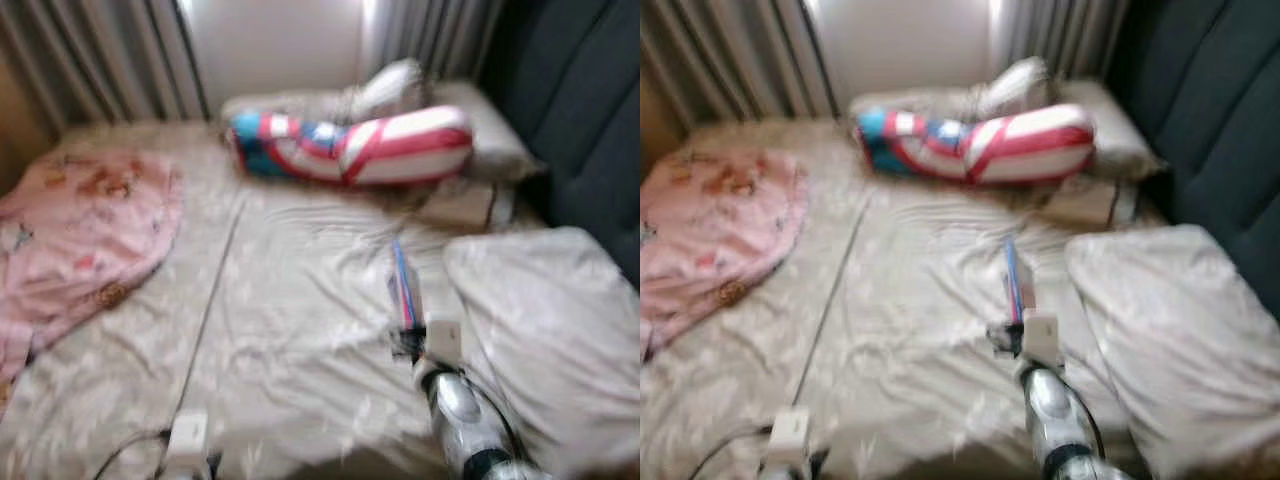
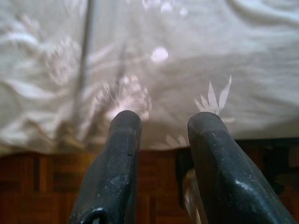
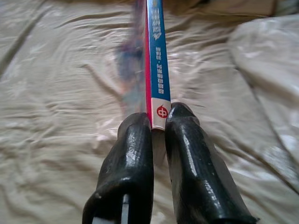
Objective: Clean up the room
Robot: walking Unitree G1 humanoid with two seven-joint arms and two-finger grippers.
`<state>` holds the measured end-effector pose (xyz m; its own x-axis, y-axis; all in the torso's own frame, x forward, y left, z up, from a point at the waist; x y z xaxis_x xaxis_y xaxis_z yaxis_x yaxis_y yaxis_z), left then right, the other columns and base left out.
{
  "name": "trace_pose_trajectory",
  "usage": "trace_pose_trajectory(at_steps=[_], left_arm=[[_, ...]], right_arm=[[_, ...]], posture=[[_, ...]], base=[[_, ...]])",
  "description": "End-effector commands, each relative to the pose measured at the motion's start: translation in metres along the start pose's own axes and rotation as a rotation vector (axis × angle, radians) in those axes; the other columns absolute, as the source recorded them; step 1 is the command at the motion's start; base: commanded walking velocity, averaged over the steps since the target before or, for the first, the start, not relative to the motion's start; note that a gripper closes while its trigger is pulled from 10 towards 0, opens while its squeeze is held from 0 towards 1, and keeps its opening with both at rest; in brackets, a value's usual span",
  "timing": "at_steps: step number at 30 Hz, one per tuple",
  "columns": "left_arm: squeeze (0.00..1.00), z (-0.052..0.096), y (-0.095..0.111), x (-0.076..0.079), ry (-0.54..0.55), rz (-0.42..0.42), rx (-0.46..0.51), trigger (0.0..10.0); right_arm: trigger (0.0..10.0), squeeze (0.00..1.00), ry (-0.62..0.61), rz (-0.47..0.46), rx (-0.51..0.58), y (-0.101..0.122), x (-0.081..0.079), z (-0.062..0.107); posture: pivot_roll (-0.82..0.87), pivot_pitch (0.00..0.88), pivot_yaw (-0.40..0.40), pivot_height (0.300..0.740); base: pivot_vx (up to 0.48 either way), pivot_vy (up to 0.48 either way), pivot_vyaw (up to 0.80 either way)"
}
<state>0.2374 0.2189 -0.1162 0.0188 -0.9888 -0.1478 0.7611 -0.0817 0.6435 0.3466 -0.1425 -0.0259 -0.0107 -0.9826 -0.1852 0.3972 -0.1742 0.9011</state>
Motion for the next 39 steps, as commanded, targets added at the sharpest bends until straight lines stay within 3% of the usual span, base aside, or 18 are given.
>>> trace_pose_trajectory(at_steps=[1,29,39], left_arm=[[0.0,-0.0008,0.0033,0.0065,-0.016,0.006,0.007,10.0],[0.0,-0.0009,0.003,0.011,-0.02,0.001,0.004,10.0],[0.0,-0.0007,0.0027,0.009,-0.018,0.001,0.006,10.0]], right_arm=[[10.0,0.0,0.003,0.004,0.043,0.0114,0.0003,-0.0019],[10.0,0.0,0.008,0.014,0.042,0.0107,-0.0004,-0.0017],[10.0,0.0,0.014,0.07,0.021,0.0086,-0.0021,-0.0024]], posture=[[-0.09,0.0,-0.002,0.74],[-0.08,0.0,-0.007,0.74],[-0.09,0.0,-0.006,0.74]], base=[[0.0,0.0,0.0],[0.0,0.0,0.0],[0.0,0.0,0.0]])
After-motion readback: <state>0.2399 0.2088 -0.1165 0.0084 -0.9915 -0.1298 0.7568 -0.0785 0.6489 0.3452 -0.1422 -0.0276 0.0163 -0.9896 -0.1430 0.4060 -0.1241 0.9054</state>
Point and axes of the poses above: a point about 5 cm out from each wrist's last joint towards the gripper, its own z axis pointing back from the gripper into the wrist, its own y axis along the axis of the wrist's last joint, x = y × z, the point moved 6 cm from there along -z, pointing out of the wrist towards the gripper, and after that the axes turned 6 degrees about -z, right-handed, at the moved point
